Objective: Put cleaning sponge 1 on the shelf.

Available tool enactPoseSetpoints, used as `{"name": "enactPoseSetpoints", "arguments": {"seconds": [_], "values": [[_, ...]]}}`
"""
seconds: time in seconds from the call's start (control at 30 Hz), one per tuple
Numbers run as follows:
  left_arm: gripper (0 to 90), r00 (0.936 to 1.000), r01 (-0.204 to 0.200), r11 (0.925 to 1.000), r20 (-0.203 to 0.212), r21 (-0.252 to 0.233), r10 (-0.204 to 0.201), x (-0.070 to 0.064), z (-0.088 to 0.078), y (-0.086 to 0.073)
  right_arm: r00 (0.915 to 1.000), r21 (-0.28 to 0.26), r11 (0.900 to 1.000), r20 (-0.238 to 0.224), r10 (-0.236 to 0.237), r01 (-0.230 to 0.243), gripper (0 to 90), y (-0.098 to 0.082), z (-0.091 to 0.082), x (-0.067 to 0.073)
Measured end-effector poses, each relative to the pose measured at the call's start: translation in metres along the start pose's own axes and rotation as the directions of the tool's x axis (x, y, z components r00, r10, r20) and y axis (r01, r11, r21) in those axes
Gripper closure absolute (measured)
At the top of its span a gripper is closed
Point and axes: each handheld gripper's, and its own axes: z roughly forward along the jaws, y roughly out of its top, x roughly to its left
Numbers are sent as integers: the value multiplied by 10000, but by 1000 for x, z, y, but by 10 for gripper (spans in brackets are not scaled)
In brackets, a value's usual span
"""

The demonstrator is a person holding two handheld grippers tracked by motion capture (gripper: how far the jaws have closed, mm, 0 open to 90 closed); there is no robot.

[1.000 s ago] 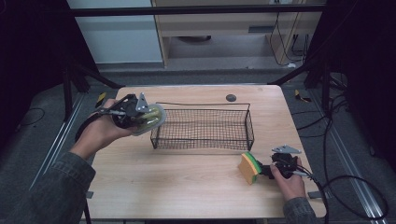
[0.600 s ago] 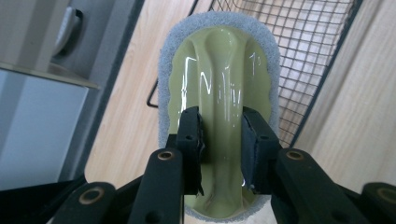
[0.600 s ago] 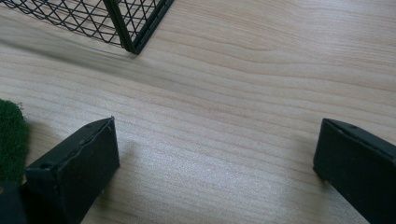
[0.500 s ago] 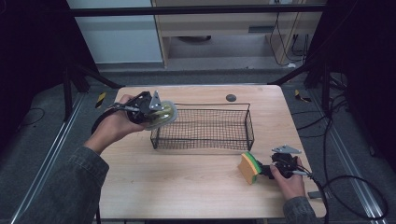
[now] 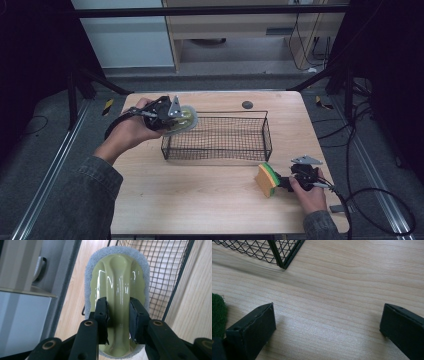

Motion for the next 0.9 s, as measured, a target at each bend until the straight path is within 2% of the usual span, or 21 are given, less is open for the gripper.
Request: {"name": "enactPoseSetpoints", "arguments": {"seconds": [0.1,0.27,0.33,0.47,0.9], "values": [[710,9998,-202,9998,40,-25,202,-4,1,7,10000,1,10000,0,-4,4,5,0,0,0],[710,9974,-700,9975,-164,74,702,-10,8,15,10000,-8,10000,-13,-70,70,5,0,0,-1],[710,9966,-798,9968,-180,35,799,-12,12,16,10000,-13,10000,-42,-71,71,5,1,1,0],[710,9928,-1173,9926,-219,315,1180,-15,20,17,9999,-19,10000,-73,-86,86,5,1,1,-1],[710,9821,-1847,9806,-246,656,1866,-22,40,20,9998,-43,9999,-117,-147,146,5,2,2,-1]]}}
